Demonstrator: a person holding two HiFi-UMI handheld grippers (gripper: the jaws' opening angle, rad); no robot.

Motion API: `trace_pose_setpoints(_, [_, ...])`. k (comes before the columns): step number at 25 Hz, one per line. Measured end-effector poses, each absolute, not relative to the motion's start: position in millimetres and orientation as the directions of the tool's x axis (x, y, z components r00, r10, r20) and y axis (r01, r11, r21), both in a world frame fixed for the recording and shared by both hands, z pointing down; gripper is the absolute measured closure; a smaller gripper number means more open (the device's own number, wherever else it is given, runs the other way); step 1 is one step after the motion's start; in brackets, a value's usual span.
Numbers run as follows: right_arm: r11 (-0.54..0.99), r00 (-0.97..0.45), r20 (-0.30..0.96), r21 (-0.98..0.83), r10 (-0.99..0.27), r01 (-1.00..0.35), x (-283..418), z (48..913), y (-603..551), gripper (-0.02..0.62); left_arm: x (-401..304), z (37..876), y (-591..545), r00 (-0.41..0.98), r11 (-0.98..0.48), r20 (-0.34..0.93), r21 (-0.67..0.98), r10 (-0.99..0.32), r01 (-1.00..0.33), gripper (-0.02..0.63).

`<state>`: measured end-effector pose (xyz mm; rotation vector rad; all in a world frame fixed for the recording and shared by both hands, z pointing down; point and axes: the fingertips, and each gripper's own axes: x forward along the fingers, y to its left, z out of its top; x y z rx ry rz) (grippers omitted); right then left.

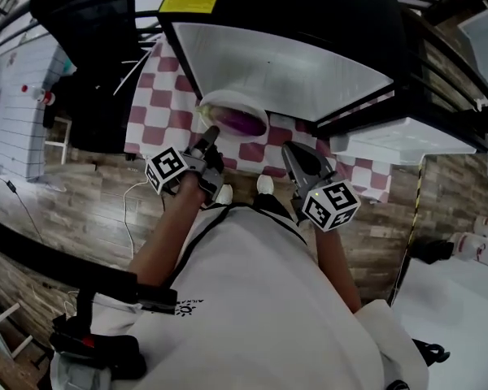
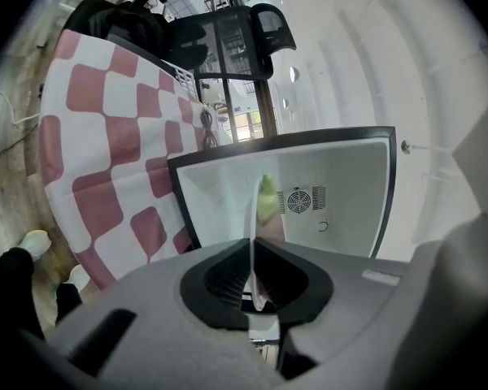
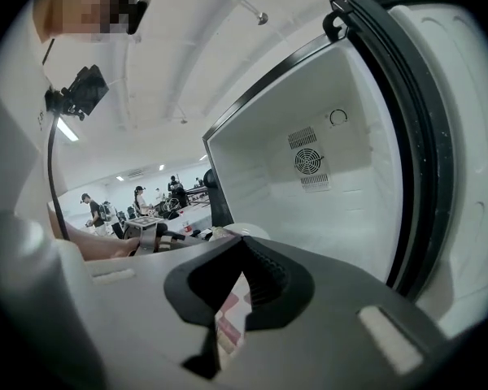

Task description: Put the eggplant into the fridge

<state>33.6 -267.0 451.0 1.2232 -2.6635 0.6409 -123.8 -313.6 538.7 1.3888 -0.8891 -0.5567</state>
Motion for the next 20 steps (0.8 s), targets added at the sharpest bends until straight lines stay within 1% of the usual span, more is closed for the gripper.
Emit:
trace_pose_setpoints(5, [0.624,-0.696,0.306,-0.309,-0.649,-0.718,49,449,-288,0.589,-109,551,-325,0.536,0.162,0.219,0.975,-0.816,-0.152,0.584])
trace_pose_setpoints(9, [0.648,-0.716,0.320,-0.306,-0.621,-0.698,58,454,-299,0.589,-97,559,-339,0.526,0.151,0.199,0.980,-0.827,-0.133,0.584])
trace_pose_setpoints(15, [0.644,-0.717,0.344,-0.316,-0.606,-0.696,71,466,-310,0.589,-75,573,-369,0.528,0.153,0.213,0.976,-0.822,-0.155,0.584])
trace_pose_setpoints(20, [0.633,-0.709,0.348,-0.319,-0.614,-0.705,77,470,-317,0.589,-51,580,-403,0.554,0.124,0.197,0.978,-0.809,-0.167,0.584])
